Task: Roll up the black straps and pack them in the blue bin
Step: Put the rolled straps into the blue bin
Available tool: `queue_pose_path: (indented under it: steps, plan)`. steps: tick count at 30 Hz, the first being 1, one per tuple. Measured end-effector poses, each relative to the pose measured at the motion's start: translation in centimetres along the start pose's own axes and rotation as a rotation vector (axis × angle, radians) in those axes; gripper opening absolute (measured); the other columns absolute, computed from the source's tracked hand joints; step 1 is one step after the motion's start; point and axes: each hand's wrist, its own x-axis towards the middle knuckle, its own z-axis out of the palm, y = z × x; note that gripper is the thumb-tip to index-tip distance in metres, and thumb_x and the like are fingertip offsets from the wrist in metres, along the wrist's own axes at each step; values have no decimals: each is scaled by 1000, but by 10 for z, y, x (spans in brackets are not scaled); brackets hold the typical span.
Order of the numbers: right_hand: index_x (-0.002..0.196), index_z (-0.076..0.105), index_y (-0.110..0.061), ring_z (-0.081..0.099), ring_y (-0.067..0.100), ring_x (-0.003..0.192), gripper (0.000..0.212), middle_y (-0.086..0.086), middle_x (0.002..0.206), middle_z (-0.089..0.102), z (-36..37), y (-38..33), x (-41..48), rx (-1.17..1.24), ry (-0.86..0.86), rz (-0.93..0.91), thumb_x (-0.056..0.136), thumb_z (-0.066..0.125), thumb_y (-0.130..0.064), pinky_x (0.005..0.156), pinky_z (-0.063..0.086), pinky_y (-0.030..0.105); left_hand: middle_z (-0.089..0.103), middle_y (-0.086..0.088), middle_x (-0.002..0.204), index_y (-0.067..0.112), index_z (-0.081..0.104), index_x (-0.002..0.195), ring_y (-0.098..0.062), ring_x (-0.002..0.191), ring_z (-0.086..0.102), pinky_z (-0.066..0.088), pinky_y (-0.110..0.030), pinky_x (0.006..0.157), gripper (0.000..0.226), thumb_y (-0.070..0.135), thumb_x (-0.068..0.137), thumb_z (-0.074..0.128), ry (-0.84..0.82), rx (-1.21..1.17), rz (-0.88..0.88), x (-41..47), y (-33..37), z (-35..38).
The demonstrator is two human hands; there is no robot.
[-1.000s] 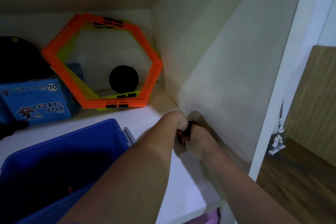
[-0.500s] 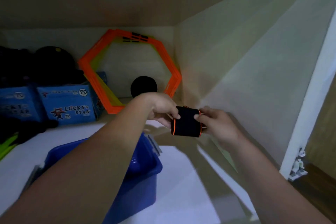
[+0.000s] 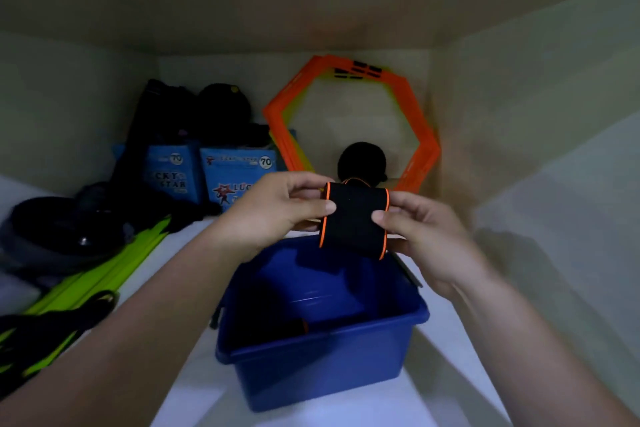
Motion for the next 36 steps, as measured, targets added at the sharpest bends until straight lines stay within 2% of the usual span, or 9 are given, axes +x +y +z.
queue_pose_path:
  steps: [4,8,12,15,19,23,26,30,36]
  plan:
    - [111,73,-9,76,21,90,30,12,99,79,25,22,-10,84,33,-13,91,60,8,79,63,34,70,7,118,23,67,125,-1,106,63,48,-26,98,31,23,95,64,328,535,66,-27,-36,-30]
    - [110,74,-14,76,24,91,29,15,99,78,39,35,-19,44,54,-27,91,62,5,83,62,38,60,-8,136,15,57,137,-25,125,55,44,-36,103,56,47,92,61,389,847,-295,-39,-71,-64]
    - [113,73,-15,75,28,97,30,11,102,79,43,38,-20,1,74,-22,91,64,3,86,60,41,72,-11,80,3,70,82,-29,77,72,61,-37,66,48,51,84,68,274,686,-560,-36,-82,-74]
    - [114,73,-15,75,25,98,31,10,102,79,42,38,-20,-15,77,-26,91,63,4,82,61,34,72,-18,74,0,71,78,-24,59,67,54,-29,48,34,32,85,71,313,637,-549,-32,-84,-73]
    - [115,72,-14,75,24,100,31,9,104,79,43,39,-19,-33,56,-18,92,62,4,82,59,31,54,-18,57,8,57,59,-27,54,55,46,-32,55,32,27,82,69,381,634,-436,-28,-85,-70]
    - [113,74,-16,75,22,100,29,9,102,79,43,39,-16,-143,70,2,92,63,1,90,58,38,71,-20,77,-2,70,77,-28,78,67,53,-38,75,29,26,86,69,454,601,-304,-24,-80,-73]
    - [120,71,-22,75,19,94,32,5,93,78,41,44,-13,-456,79,7,91,68,-10,92,58,43,72,-13,77,3,70,80,-27,80,68,56,-39,77,22,24,86,68,497,586,-218,-23,-76,-74]
    - [140,55,-21,67,15,91,53,-13,77,63,49,49,-15,-971,-6,48,89,69,-23,80,46,27,70,0,74,13,68,83,-19,78,67,56,-38,76,12,25,86,68,558,557,-119,-28,-77,-72]
    - [117,58,-15,67,28,101,26,8,109,70,63,50,-18,-1250,-118,232,92,58,-20,84,53,37,70,-2,68,16,66,87,-14,74,66,49,-28,65,4,20,87,68,592,494,-45,-35,-80,-71]
